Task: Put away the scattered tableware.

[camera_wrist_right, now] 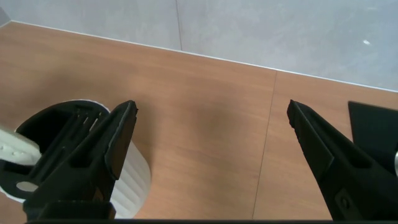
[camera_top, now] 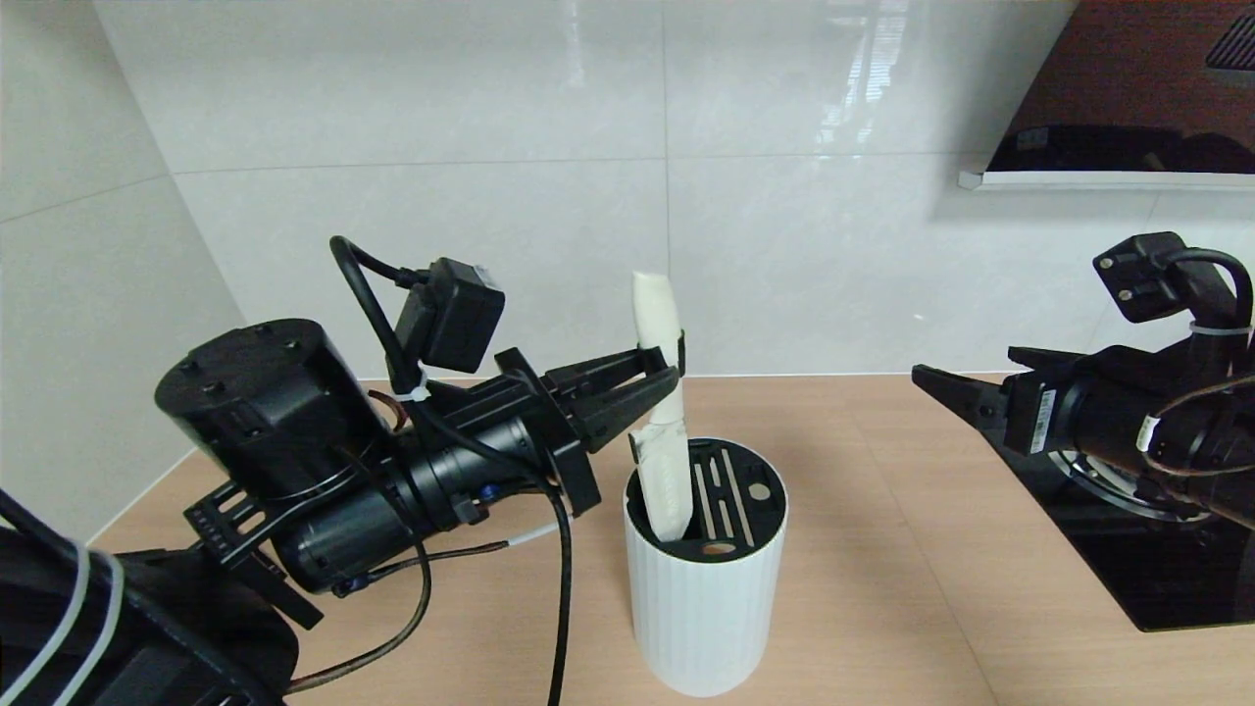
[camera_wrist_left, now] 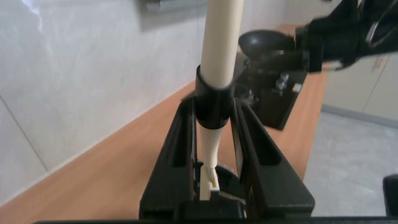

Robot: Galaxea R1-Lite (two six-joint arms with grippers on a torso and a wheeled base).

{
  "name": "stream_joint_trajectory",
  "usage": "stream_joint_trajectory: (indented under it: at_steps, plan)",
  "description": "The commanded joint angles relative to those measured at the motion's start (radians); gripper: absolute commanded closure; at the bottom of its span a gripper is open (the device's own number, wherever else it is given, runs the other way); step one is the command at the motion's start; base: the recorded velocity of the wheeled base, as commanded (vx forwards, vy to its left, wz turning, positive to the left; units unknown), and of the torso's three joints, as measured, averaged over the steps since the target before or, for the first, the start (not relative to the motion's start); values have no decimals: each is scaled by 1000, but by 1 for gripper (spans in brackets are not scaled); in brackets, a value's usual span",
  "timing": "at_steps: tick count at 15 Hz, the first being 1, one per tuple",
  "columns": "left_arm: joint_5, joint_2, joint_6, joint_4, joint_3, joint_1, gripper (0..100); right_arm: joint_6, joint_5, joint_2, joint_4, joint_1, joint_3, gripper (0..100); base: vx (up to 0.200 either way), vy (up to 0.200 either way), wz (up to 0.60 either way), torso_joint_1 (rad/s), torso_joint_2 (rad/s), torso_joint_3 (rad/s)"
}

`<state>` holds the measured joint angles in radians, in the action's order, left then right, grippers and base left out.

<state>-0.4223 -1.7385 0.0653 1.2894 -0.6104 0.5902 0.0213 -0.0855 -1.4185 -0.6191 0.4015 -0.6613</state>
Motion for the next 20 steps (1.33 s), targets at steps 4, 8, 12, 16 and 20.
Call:
stream_joint_trajectory:
  at_steps: [4,8,12,16,20]
  plan:
    - [-1,-33,-13,1,31,2,100,0,0,-5,-1,2,3,0,0,0,0,0,0,0]
    - [0,-69,-32,30,54,25,100,0,1,-7,-1,3,6,0,0,0,0,0,0,0]
    - [0,-119,-33,36,60,46,100,0,1,-10,-1,3,6,0,0,0,0,0,0,0]
    - [2,-150,-33,57,66,51,100,0,1,-13,-1,3,6,0,0,0,0,0,0,0]
    - [4,-184,-33,59,66,57,100,-1,0,-20,-1,7,12,0,0,0,0,0,0,0]
